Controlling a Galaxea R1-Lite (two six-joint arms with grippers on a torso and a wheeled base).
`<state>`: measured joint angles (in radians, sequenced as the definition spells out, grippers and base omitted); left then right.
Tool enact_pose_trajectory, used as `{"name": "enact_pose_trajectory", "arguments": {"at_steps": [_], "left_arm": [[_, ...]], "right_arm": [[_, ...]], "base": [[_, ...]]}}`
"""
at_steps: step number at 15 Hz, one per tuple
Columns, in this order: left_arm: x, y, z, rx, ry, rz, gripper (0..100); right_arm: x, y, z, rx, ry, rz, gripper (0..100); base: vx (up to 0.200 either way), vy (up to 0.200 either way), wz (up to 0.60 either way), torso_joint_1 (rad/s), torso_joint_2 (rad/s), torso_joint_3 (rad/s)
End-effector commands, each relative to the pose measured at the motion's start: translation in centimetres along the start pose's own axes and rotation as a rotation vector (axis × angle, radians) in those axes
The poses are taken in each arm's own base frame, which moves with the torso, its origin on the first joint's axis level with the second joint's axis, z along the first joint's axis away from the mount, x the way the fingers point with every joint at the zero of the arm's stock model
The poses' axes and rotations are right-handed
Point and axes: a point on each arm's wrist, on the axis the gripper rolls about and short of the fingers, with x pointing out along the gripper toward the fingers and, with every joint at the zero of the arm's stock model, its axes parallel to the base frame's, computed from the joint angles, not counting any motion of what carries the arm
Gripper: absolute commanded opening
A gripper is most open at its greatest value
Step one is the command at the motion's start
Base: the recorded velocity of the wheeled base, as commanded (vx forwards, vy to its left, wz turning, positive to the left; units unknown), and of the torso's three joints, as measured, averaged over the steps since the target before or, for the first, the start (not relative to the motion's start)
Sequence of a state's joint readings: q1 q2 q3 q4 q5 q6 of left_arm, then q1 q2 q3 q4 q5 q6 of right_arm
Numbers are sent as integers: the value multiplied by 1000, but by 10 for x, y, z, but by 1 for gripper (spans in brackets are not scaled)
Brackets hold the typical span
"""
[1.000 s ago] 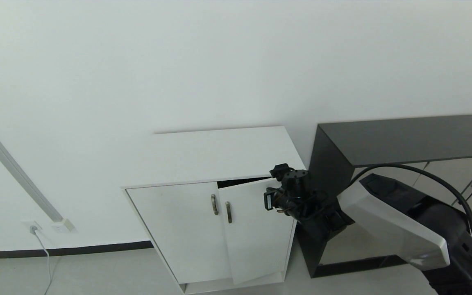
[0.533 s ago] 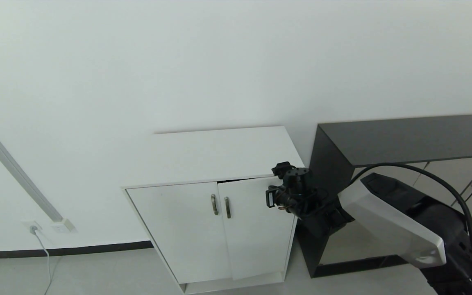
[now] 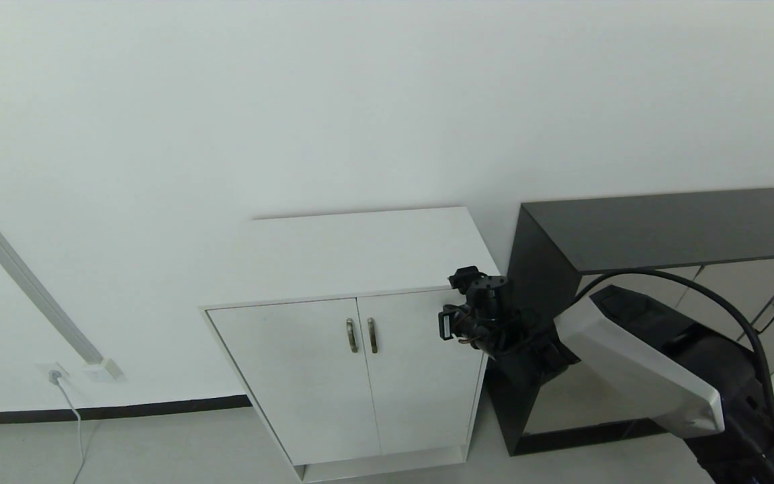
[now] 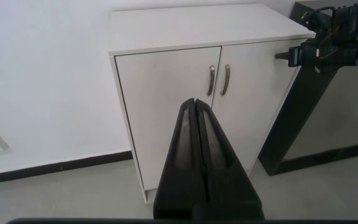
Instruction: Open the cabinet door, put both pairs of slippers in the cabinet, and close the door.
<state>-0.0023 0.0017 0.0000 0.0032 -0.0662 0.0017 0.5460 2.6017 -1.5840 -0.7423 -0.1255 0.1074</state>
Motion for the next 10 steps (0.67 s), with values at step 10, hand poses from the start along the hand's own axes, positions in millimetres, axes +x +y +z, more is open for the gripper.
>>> {"name": "enact_pose_trajectory", "arguments": {"at_steps": [10], "left_arm": [[0,0,0,-2,0,-1,0]], "right_arm": [[-6,1,7,-4,2,-44,0]], "base": [[0,0,0,0,0,0]]}}
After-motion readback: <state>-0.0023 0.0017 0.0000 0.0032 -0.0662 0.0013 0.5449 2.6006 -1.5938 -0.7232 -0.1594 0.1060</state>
